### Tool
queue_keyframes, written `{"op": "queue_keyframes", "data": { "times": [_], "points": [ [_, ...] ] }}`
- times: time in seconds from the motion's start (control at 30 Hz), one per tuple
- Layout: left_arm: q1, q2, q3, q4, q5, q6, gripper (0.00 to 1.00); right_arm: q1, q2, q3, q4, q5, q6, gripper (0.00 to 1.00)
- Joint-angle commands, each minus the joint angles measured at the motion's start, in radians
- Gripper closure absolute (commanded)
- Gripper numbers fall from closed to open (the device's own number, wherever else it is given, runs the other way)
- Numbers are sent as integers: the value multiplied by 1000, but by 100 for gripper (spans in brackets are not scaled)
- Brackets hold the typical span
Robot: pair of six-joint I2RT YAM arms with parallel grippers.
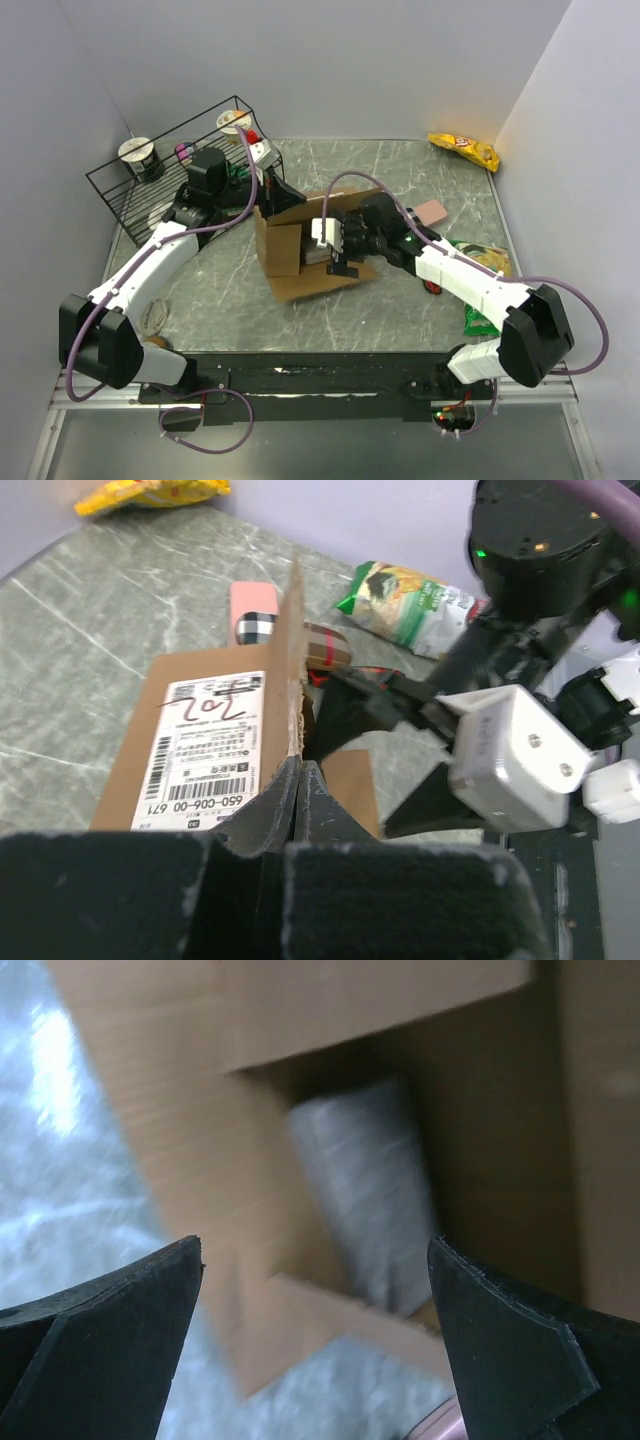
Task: Unpack the express box
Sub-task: Adjust the express box at the center of the board.
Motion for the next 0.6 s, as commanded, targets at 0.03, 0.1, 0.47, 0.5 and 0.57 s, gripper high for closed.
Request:
{"op": "queue_keyframes", "data": {
  "times": [0.03, 0.1, 0.47, 0.5, 0.57],
  "points": [
    [-3, 20, -22, 55, 17, -44, 99, 1, 109, 44, 90, -47, -28, 5],
    [-3, 16, -32, 59, 19, -55, 99, 1, 166, 84, 52, -55, -72, 8],
    [55, 78, -70, 196, 97, -268, 99, 33, 284, -2, 349, 167, -260, 14],
    [63, 100, -67, 205, 108, -282, 99, 35, 296, -5, 387, 175, -274, 14],
    [69, 123, -53, 208, 144, -318, 99, 33, 325, 6, 381, 169, -300, 15]
  ]
}}
